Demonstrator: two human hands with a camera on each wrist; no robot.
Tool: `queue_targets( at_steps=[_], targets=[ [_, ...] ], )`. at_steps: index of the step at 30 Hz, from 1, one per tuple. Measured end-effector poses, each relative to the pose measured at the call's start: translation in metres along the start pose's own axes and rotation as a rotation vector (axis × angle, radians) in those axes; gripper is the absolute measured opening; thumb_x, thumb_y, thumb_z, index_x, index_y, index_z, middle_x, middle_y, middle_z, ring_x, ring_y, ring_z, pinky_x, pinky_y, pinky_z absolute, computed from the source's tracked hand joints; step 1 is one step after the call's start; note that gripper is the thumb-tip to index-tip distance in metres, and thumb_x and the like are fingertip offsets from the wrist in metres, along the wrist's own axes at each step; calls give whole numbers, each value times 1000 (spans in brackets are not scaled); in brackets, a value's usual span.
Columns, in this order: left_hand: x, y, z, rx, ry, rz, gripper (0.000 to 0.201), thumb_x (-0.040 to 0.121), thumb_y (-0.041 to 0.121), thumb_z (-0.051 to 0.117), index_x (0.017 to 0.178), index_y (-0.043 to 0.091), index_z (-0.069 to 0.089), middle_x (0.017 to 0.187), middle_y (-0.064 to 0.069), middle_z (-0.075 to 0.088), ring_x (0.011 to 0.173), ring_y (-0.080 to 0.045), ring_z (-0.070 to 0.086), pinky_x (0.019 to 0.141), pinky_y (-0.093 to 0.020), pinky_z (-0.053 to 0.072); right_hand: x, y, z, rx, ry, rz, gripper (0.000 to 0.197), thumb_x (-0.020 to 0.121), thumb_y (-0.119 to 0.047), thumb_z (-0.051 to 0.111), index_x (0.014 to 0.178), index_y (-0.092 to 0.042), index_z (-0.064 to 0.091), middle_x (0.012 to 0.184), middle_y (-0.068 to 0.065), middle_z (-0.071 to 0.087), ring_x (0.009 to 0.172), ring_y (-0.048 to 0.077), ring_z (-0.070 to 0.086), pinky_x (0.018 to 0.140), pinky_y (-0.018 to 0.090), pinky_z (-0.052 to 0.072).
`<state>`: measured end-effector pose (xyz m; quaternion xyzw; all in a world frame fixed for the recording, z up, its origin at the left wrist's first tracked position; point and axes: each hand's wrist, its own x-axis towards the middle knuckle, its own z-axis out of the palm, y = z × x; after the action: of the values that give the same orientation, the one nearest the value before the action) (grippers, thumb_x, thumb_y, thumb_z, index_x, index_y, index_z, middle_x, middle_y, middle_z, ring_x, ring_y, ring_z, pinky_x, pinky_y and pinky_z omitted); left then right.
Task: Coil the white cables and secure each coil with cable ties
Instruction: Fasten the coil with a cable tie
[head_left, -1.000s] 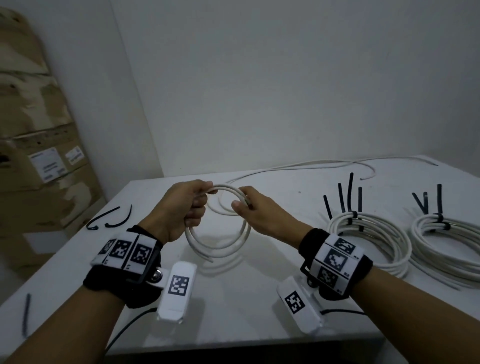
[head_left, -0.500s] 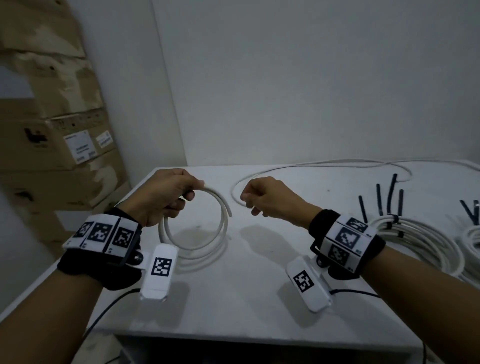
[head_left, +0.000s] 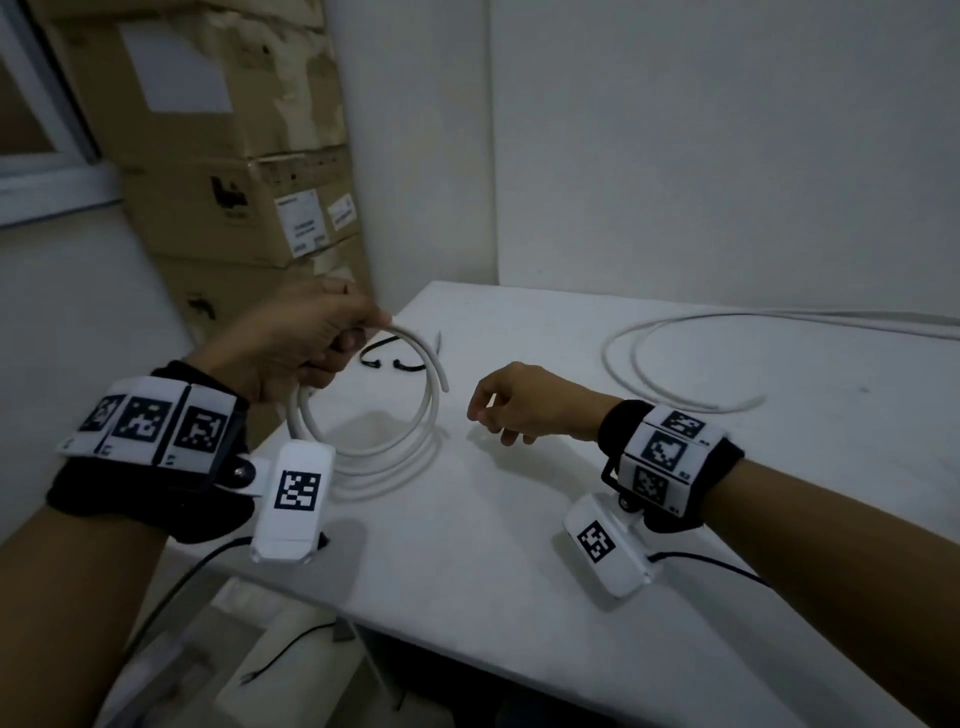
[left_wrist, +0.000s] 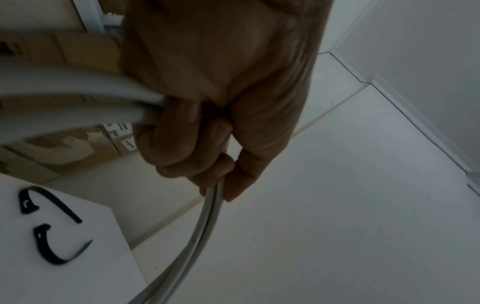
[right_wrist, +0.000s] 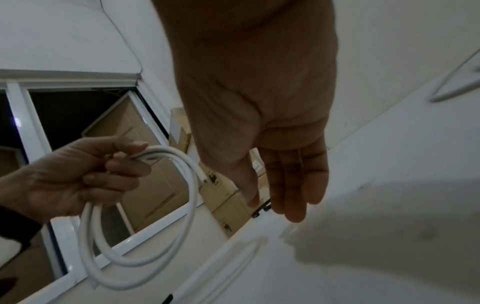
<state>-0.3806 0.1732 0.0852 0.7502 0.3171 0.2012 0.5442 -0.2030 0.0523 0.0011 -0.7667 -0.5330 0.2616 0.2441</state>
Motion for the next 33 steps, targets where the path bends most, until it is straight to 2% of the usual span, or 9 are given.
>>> queue_targets(
  at_steps=[6,7,9,11,17,22,24,28,33],
  targets=[
    [-4,-12,-38,5,46,-70,31,90,9,56,60,17,50,50,0,36,31,-8,19,36,-11,13,59,-29,19,-147,-38,-48,22,93,-12,52,113,-13,60,102,4,52,75,17,58,58,24,52],
    [-4,-14,-43,2,49,-75,31,90,10,56,61,17,50,50,0,36,31,-8,19,36,-11,13,69,-32,19,-198,-30,-62,26,93,-13,52,118,-12,58,110,6,52,81,20,59,63,26,52],
    [-1,-17,-48,-6,47,-82,31,90,11,57,60,17,53,49,1,37,32,-7,20,36,-11,13,91,-36,18,-377,-6,-85,37,94,-14,49,131,-11,50,131,9,50,107,26,56,83,30,48],
    [4,-19,-51,-15,38,-89,35,90,11,57,57,19,56,48,1,37,31,-7,20,36,-11,13,110,-37,18,-503,18,-78,43,95,-11,45,138,-7,41,140,12,46,123,28,47,93,29,39],
    [15,-19,-52,-35,16,-98,29,91,12,56,63,17,51,49,2,36,31,-6,20,35,-11,13,149,-32,21,-660,11,-46,30,93,-14,48,119,2,48,125,19,54,113,31,53,77,29,39],
    [17,-13,-46,-65,9,-93,29,91,13,57,63,18,50,50,2,36,31,-6,20,34,-11,14,139,-24,19,-725,10,-106,30,96,-21,46,113,1,56,118,18,59,107,31,55,84,32,44],
    [16,-10,-40,-63,7,-77,27,91,14,57,66,17,49,49,2,36,32,-6,20,35,-11,13,121,-20,15,-763,-21,-128,32,96,-23,45,113,2,57,118,18,59,109,31,54,87,33,43],
    [11,0,-17,-98,-25,-42,29,93,12,55,67,17,43,50,1,35,31,-6,20,34,-10,15,65,-9,-9,-733,-52,-93,22,91,-19,55,105,-6,65,111,11,63,100,27,57,72,25,39],
    [1,15,26,-141,-66,-17,35,93,12,56,64,18,39,51,0,35,31,-7,20,35,-10,17,-35,-7,-66,-378,135,9,9,91,-17,55,83,-16,58,78,-2,59,70,17,57,52,23,45]
  ],
)
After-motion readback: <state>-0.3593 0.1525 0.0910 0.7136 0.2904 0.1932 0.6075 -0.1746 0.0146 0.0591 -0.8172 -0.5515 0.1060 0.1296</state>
